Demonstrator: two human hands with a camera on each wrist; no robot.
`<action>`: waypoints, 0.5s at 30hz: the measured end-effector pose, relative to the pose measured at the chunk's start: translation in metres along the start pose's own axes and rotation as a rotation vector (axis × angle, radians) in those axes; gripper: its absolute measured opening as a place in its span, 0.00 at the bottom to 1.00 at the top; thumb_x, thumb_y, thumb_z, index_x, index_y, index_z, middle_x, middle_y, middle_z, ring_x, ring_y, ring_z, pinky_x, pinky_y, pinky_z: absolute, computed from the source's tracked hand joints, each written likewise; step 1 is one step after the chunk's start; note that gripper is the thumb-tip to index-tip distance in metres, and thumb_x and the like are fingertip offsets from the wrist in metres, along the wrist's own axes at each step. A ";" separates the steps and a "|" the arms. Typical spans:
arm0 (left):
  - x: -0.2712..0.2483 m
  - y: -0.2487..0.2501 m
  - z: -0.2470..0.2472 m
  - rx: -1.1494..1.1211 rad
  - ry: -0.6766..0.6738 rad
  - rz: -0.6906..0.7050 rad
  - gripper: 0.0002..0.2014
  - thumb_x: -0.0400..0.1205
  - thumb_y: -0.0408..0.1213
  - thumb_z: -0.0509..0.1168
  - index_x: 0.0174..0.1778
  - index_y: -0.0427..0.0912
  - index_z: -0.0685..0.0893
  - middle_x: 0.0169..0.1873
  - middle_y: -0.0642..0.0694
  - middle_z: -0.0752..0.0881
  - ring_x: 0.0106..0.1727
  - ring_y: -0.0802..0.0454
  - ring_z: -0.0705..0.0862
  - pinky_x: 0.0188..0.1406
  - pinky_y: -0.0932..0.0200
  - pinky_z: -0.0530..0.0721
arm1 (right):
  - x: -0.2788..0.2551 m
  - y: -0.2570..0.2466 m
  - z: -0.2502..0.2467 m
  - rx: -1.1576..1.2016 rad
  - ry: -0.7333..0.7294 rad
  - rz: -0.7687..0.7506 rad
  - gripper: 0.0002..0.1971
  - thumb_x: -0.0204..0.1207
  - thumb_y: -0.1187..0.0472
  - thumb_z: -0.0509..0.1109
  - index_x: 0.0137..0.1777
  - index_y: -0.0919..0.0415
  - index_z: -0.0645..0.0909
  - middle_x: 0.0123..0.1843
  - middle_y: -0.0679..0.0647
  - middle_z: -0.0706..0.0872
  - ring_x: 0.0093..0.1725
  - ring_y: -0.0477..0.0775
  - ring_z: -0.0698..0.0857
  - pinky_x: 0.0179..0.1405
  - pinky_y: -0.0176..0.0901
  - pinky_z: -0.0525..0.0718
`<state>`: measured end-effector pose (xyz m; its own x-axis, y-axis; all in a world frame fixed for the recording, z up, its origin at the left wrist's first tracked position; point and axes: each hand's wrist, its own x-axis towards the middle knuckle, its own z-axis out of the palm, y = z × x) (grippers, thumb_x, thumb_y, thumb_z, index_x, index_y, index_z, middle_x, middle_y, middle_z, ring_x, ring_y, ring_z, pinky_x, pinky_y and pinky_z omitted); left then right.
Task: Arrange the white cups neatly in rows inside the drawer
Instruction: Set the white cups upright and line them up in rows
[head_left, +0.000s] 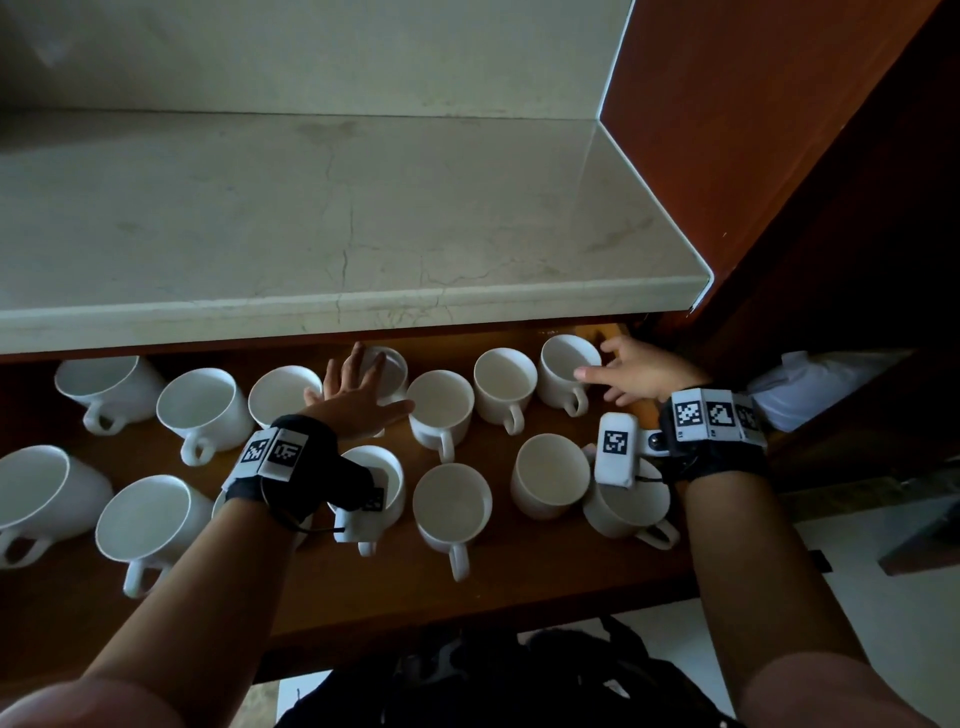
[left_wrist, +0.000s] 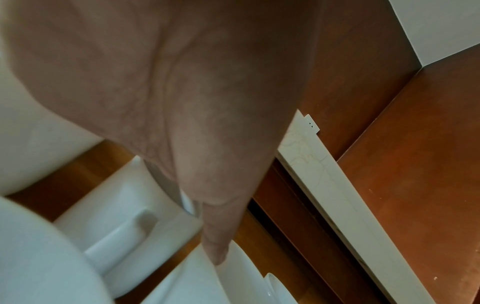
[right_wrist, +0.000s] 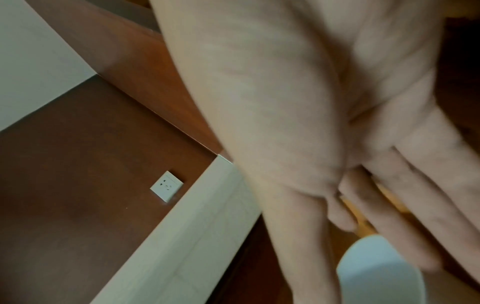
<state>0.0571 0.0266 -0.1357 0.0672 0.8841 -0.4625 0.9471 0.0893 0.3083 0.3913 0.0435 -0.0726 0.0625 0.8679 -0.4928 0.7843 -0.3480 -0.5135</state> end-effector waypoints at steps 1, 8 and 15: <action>0.000 0.000 0.000 0.001 0.000 0.001 0.42 0.79 0.65 0.58 0.83 0.58 0.42 0.81 0.53 0.29 0.82 0.42 0.32 0.77 0.29 0.41 | -0.006 -0.001 -0.001 -0.016 -0.053 -0.023 0.41 0.75 0.47 0.72 0.82 0.59 0.56 0.69 0.61 0.79 0.55 0.55 0.86 0.55 0.46 0.86; 0.000 0.001 0.001 -0.005 0.008 -0.001 0.42 0.79 0.65 0.58 0.83 0.58 0.43 0.81 0.53 0.29 0.83 0.42 0.32 0.77 0.30 0.40 | -0.033 -0.008 0.019 -0.312 -0.353 -0.094 0.47 0.65 0.42 0.78 0.80 0.54 0.60 0.73 0.52 0.77 0.68 0.50 0.79 0.62 0.41 0.77; -0.001 0.001 0.001 -0.009 0.013 -0.004 0.42 0.79 0.65 0.58 0.83 0.58 0.43 0.81 0.53 0.29 0.83 0.42 0.33 0.77 0.30 0.40 | -0.037 -0.016 0.050 -0.666 -0.376 -0.136 0.50 0.48 0.34 0.81 0.72 0.43 0.66 0.65 0.43 0.79 0.59 0.47 0.80 0.59 0.49 0.82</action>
<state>0.0583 0.0255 -0.1361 0.0595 0.8896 -0.4529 0.9444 0.0968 0.3142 0.3455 -0.0008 -0.0818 -0.1812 0.6680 -0.7217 0.9831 0.1425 -0.1149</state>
